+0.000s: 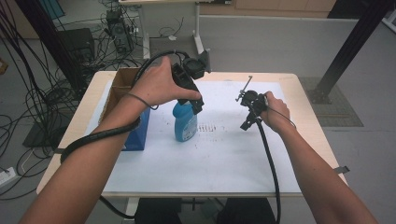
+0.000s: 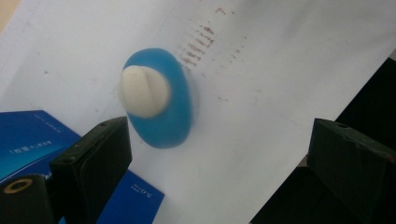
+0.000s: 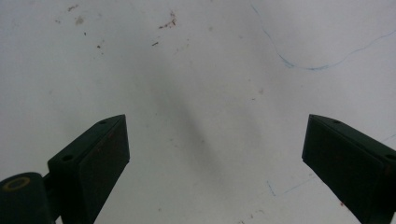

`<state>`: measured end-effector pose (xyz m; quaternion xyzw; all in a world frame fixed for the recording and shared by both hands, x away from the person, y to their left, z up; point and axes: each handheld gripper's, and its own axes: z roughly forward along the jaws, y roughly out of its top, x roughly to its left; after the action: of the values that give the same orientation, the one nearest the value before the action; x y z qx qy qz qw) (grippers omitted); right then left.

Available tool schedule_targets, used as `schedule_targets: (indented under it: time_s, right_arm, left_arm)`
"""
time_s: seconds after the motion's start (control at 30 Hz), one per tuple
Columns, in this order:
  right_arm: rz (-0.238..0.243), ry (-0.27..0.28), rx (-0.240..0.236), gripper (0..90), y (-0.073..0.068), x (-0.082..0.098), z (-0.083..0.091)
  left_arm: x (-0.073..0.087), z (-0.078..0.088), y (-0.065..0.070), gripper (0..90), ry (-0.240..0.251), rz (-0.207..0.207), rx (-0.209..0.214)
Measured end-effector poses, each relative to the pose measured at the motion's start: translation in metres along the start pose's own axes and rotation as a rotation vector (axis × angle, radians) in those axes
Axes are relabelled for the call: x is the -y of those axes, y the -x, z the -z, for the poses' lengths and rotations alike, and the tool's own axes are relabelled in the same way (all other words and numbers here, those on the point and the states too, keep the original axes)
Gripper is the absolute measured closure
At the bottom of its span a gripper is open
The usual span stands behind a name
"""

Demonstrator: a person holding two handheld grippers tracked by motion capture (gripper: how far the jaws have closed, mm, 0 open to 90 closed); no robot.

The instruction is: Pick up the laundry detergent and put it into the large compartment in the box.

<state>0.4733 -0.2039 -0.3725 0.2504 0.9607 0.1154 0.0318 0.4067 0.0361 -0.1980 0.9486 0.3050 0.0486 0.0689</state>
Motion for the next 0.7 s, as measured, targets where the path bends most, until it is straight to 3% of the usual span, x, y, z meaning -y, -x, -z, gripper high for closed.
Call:
schedule_targets:
  time_s: [0.7]
  right_arm:
    - [-0.002,0.006,-0.002,7.1,0.002,0.001,0.0]
  left_arm:
    - [-0.007,-0.012,-0.024,7.1,0.013,0.056,0.007]
